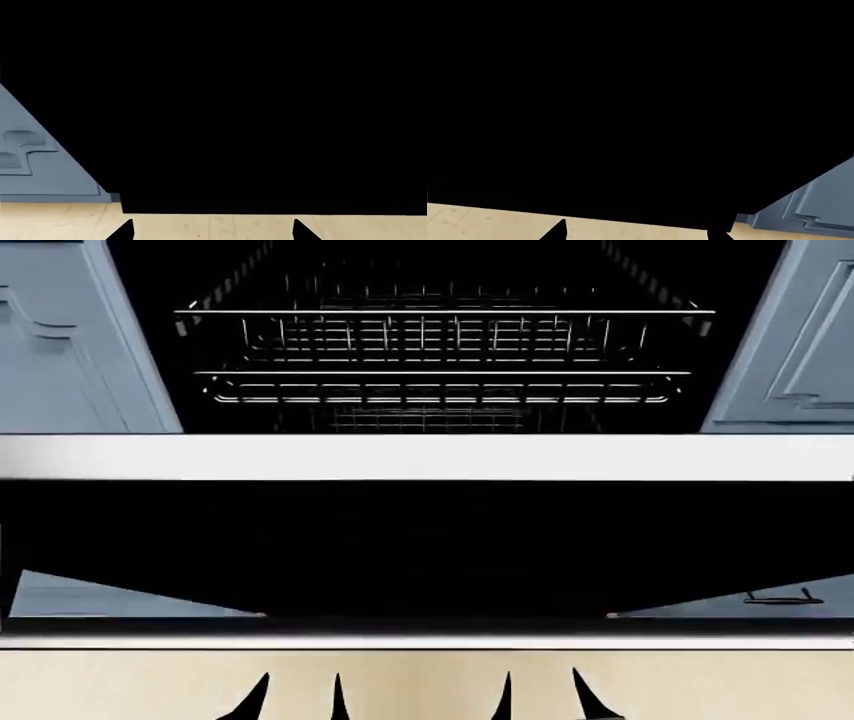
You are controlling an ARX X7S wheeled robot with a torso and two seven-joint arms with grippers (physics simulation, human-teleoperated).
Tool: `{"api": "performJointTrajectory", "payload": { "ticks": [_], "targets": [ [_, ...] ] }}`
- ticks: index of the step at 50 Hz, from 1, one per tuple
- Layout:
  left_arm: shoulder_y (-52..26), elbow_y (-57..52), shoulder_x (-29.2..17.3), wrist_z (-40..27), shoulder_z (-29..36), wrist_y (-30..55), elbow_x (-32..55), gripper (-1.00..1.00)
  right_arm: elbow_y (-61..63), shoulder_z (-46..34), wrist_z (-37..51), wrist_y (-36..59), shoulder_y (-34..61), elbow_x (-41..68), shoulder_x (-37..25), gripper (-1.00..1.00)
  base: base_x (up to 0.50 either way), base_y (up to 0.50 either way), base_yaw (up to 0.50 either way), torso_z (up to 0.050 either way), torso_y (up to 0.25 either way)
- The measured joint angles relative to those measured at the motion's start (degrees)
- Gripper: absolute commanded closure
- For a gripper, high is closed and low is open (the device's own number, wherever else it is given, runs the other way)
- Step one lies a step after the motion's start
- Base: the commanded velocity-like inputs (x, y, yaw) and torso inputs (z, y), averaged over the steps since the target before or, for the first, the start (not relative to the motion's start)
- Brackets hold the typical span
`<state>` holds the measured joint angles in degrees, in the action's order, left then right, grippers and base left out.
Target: Close the dishwasher door
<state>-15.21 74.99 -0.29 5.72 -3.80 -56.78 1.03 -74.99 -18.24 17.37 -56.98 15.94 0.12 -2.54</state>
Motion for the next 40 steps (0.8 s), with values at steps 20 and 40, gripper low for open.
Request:
{"api": "performJointTrajectory", "payload": {
  "ticks": [20,40],
  "targets": [
    [-0.1,0.0,0.0,0.0,0.0,0.0,0.0,-1.00,0.0,0.2,-0.2,0.0,0.1,0.1,0.0,-1.00,0.18,0.00,0.00,0.000,0.000],
    [-0.1,0.0,0.0,-0.4,0.1,-0.1,-0.1,-1.00,0.0,1.0,-0.8,-0.3,0.0,0.1,0.1,-1.00,0.00,0.00,0.00,0.000,0.000]
  ]
}}
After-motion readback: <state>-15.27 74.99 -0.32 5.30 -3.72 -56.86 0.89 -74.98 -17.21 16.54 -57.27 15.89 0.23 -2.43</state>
